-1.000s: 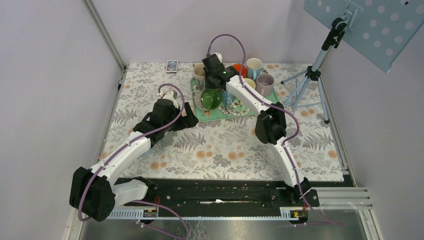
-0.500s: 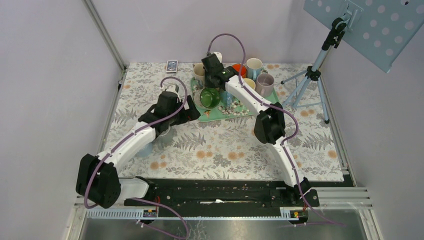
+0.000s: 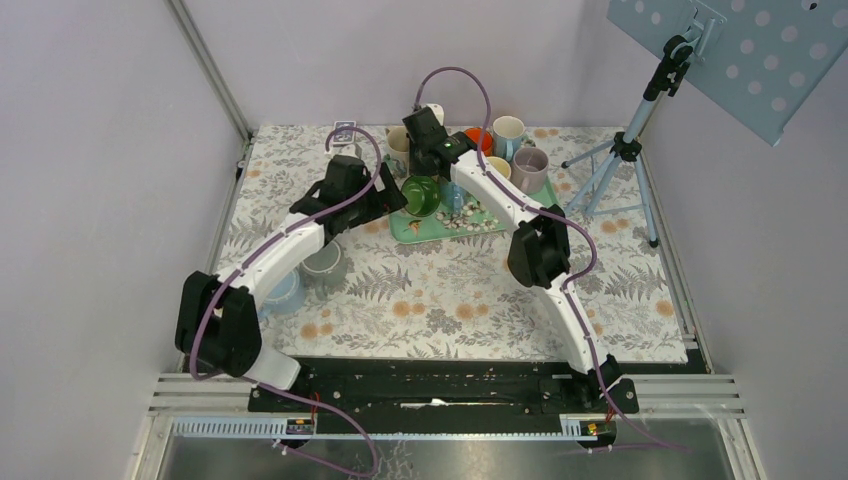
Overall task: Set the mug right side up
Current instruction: Place the cup on the tray.
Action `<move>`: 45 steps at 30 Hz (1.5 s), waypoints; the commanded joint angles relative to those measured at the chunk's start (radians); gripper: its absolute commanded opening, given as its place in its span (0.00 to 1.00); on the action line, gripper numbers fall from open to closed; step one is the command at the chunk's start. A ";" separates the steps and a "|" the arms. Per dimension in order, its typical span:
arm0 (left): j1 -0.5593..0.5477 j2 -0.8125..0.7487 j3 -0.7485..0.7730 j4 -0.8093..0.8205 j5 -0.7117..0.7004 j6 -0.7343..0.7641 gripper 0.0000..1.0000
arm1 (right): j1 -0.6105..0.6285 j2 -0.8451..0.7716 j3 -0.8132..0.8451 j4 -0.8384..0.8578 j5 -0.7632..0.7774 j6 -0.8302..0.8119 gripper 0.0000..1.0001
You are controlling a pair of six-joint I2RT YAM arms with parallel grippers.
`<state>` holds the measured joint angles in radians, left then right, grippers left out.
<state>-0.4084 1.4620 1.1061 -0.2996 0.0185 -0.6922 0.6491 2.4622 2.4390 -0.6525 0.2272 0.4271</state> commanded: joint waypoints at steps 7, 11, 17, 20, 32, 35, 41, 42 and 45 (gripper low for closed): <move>0.100 0.084 0.078 0.079 -0.015 -0.150 0.98 | -0.003 0.055 -0.011 -0.190 0.070 -0.078 0.10; 0.125 0.190 0.143 0.091 -0.056 -0.207 0.95 | -0.002 0.043 -0.022 -0.197 0.071 -0.077 0.09; 0.126 0.355 0.248 0.120 -0.028 -0.278 0.79 | -0.001 0.004 -0.063 -0.173 0.046 -0.065 0.09; 0.126 0.404 0.287 0.145 0.014 -0.297 0.71 | -0.001 -0.005 -0.070 -0.174 0.028 -0.060 0.09; 0.088 0.443 0.260 0.186 0.116 -0.345 0.58 | -0.001 -0.052 -0.135 -0.135 0.004 -0.039 0.18; 0.080 0.455 0.254 0.187 0.126 -0.352 0.57 | -0.002 -0.043 -0.117 -0.139 -0.008 -0.035 0.19; 0.071 0.468 0.238 0.189 0.151 -0.359 0.53 | 0.002 -0.043 -0.121 -0.129 -0.034 -0.018 0.20; 0.071 0.467 0.236 0.190 0.152 -0.361 0.53 | 0.002 -0.044 -0.127 -0.124 -0.037 -0.014 0.21; 0.071 0.471 0.230 0.189 0.158 -0.357 0.52 | 0.003 -0.042 -0.133 -0.113 -0.044 -0.009 0.23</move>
<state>-0.3099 1.9068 1.3521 -0.1299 0.0994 -1.0367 0.6453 2.4054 2.3428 -0.6323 0.2150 0.4347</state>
